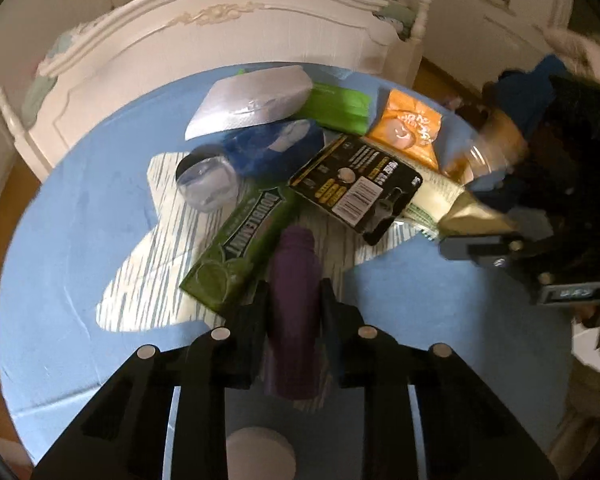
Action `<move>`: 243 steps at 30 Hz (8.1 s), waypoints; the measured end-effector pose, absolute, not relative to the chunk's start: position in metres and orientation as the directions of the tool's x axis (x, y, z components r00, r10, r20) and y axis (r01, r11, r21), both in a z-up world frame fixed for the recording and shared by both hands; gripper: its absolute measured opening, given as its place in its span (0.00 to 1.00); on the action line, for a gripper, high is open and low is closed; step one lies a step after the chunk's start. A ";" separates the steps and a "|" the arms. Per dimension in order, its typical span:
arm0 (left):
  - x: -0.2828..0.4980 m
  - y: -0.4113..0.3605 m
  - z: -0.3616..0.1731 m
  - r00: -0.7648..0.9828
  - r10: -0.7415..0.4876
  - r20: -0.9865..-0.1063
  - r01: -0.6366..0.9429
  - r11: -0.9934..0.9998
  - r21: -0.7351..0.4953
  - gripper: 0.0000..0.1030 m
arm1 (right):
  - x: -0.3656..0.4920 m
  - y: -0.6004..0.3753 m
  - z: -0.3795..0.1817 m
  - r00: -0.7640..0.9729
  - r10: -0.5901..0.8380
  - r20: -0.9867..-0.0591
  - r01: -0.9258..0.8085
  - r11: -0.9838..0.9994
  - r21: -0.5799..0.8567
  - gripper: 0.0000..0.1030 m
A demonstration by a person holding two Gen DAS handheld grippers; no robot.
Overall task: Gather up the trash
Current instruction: 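Grasp the purple bottle with the left gripper while the right grasps the beige snack bag, then carry the purple bottle and beige bag over the black bin and open both grippers, then grasp the green Doublemint box with the left gripper while the right grasps the white tissue pack, then carry the gum box and tissue pack over the bin and open both grippers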
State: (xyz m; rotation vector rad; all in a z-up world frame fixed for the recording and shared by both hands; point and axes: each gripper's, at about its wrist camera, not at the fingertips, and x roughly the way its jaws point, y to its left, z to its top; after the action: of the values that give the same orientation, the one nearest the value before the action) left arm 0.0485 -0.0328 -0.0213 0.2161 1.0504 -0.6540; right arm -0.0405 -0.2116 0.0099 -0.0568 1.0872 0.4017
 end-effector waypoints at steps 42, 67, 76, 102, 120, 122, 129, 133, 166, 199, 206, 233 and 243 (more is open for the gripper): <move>-0.055 0.220 0.023 0.706 -0.348 -0.617 0.166 0.928 -0.334 0.24 | -0.032 -0.014 0.088 0.258 0.659 -0.707 -0.537 0.706 0.462 0.28; -0.053 0.336 -0.069 0.662 -0.160 -0.733 -0.148 0.930 -0.338 0.24 | 0.004 0.254 -0.037 0.079 0.349 -0.934 -0.702 0.684 0.196 0.29; -0.047 0.343 -0.075 0.639 -0.127 -0.759 -0.180 0.934 -0.308 0.28 | 0.015 0.256 -0.051 0.054 0.356 -0.933 -0.671 0.705 0.230 0.51; -0.004 0.160 0.010 0.612 -0.400 -0.682 0.289 0.916 -0.278 0.62 | 0.035 -0.002 0.053 0.332 0.589 -0.737 -0.454 0.785 0.422 0.72; 0.068 -0.009 -0.008 0.388 -0.440 -0.810 0.661 0.745 -0.088 0.61 | 0.123 -0.174 0.043 0.438 0.284 -0.853 -0.533 0.846 0.007 0.92; 0.071 -0.018 -0.011 0.371 -0.434 -0.821 0.686 0.724 -0.073 0.58 | 0.130 -0.170 0.036 0.428 0.261 -0.865 -0.566 0.823 -0.032 0.92; 0.088 -0.028 -0.027 0.324 -0.403 -0.856 0.709 0.703 -0.063 0.45 | 0.153 -0.163 0.001 0.340 0.209 -0.917 -0.614 0.788 -0.048 0.92; 0.092 -0.027 -0.030 0.327 -0.409 -0.852 0.710 0.702 -0.064 0.40 | 0.154 -0.160 -0.013 0.333 0.199 -0.922 -0.611 0.790 -0.051 0.86; 0.024 0.056 0.031 0.542 -0.520 -0.660 0.518 0.825 -0.225 0.30 | -0.007 -0.226 0.080 0.476 0.683 -0.555 -0.267 0.713 0.649 0.53; -0.080 0.319 -0.013 0.748 -0.128 -0.651 -0.122 0.938 -0.325 0.30 | -0.012 0.153 0.037 0.066 0.615 -0.786 -0.610 0.648 0.456 0.53; -0.085 0.351 -0.045 0.720 -0.122 -0.683 -0.189 0.913 -0.362 0.30 | -0.009 0.229 -0.002 0.018 0.508 -0.861 -0.657 0.656 0.373 0.53; -0.071 0.364 -0.107 0.648 -0.158 -0.745 -0.238 0.887 -0.395 0.30 | -0.003 0.274 -0.063 0.062 0.306 -0.950 -0.727 0.666 0.167 0.77; -0.062 0.357 -0.114 0.619 -0.158 -0.769 -0.242 0.893 -0.378 0.31 | 0.004 0.235 -0.036 0.065 0.418 -0.906 -0.666 0.694 0.273 0.81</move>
State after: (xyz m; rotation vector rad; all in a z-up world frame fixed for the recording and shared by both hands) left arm -0.0621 0.3572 -0.1138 -0.4801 0.9113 0.0508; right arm 0.0045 0.2355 -0.0359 -0.2392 1.2623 0.8299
